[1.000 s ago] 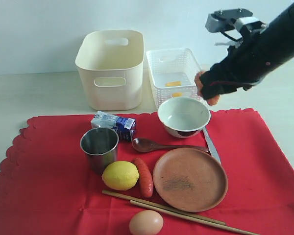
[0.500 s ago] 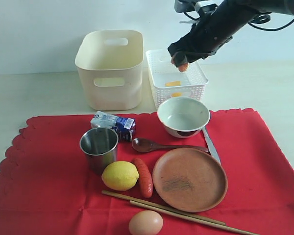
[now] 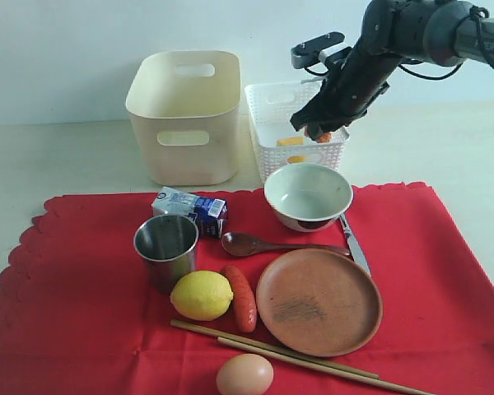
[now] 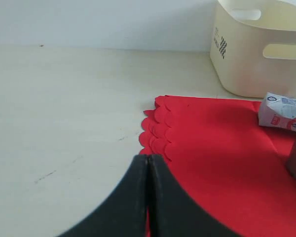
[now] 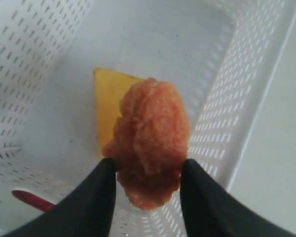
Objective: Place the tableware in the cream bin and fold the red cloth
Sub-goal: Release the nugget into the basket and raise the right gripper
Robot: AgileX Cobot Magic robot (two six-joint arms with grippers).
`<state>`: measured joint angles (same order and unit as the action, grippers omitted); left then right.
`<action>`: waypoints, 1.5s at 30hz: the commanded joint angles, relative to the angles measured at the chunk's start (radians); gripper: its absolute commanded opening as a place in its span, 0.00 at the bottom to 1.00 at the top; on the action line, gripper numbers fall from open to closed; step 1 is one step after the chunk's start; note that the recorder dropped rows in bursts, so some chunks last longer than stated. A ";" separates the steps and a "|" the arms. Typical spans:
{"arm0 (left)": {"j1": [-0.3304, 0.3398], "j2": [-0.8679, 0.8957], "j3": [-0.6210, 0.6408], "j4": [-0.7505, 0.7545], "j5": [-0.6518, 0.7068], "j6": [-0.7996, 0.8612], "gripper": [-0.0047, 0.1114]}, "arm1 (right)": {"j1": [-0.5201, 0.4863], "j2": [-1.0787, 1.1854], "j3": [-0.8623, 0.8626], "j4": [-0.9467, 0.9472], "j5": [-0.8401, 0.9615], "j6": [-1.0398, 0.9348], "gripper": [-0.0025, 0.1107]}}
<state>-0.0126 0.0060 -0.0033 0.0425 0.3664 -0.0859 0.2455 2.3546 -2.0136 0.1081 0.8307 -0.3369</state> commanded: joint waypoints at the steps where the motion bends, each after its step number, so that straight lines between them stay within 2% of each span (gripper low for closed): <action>1: 0.003 -0.006 0.003 -0.003 -0.013 0.003 0.04 | -0.003 0.011 -0.018 -0.027 -0.003 0.002 0.02; 4: 0.003 -0.006 0.003 -0.003 -0.013 0.003 0.04 | -0.003 0.015 -0.018 -0.029 -0.003 0.002 0.07; 10: 0.003 -0.006 0.003 -0.003 -0.013 0.003 0.04 | -0.003 0.015 -0.018 -0.029 -0.005 0.002 0.31; 14: 0.003 -0.006 0.003 -0.003 -0.013 0.003 0.04 | -0.003 -0.006 -0.018 -0.031 -0.006 0.010 0.40; 23: 0.003 -0.006 0.003 -0.003 -0.013 0.003 0.04 | -0.003 -0.079 -0.018 -0.035 0.032 0.032 0.48; 30: 0.003 -0.006 0.003 -0.003 -0.013 0.003 0.04 | -0.001 -0.145 -0.018 -0.025 0.119 0.035 0.48; 38: 0.003 -0.006 0.003 -0.003 -0.013 0.003 0.04 | -0.001 -0.194 -0.018 0.168 0.298 -0.091 0.48; 45: 0.003 -0.006 0.003 -0.003 -0.013 0.003 0.04 | -0.001 -0.220 -0.018 0.235 0.378 -0.087 0.48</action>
<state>-0.0126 0.0060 -0.0033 0.0425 0.3664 -0.0859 0.2455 2.1548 -2.0240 0.3048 1.1807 -0.4109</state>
